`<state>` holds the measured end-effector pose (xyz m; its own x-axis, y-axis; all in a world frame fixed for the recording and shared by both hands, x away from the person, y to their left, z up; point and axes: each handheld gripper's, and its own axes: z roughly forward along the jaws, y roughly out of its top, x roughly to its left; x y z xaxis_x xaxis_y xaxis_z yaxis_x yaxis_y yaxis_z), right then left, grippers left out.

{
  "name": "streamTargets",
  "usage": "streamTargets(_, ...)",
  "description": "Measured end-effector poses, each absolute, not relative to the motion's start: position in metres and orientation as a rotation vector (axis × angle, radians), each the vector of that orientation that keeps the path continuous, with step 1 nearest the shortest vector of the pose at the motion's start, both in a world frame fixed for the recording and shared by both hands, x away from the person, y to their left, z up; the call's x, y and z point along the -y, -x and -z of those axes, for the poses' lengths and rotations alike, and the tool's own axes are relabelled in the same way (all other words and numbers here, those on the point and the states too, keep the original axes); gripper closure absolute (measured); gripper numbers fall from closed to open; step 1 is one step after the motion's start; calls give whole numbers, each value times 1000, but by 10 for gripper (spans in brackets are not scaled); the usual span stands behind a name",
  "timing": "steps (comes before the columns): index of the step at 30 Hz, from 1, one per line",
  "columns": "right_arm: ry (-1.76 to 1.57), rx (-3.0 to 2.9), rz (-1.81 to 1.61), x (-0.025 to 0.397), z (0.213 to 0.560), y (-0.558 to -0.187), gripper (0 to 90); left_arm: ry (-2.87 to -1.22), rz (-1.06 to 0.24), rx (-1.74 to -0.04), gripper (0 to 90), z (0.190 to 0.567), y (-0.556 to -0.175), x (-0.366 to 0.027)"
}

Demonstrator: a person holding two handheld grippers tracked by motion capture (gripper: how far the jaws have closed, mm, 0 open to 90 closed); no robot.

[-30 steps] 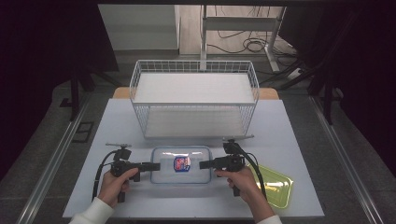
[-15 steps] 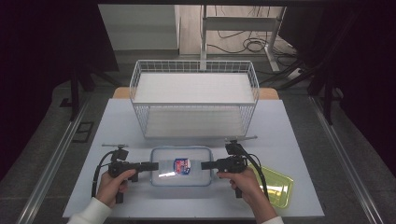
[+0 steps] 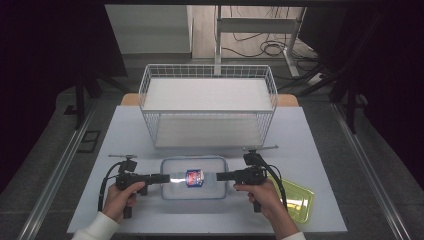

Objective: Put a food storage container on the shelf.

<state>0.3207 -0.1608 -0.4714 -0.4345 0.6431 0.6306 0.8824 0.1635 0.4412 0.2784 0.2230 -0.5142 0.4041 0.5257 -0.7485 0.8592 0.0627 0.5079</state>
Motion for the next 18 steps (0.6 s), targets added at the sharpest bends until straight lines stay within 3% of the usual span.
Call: streamTargets(18, 1431, 2164, 1209, 162, 454, -314, 463, -1603, 347, -1225, 514, 494, -271, -223)
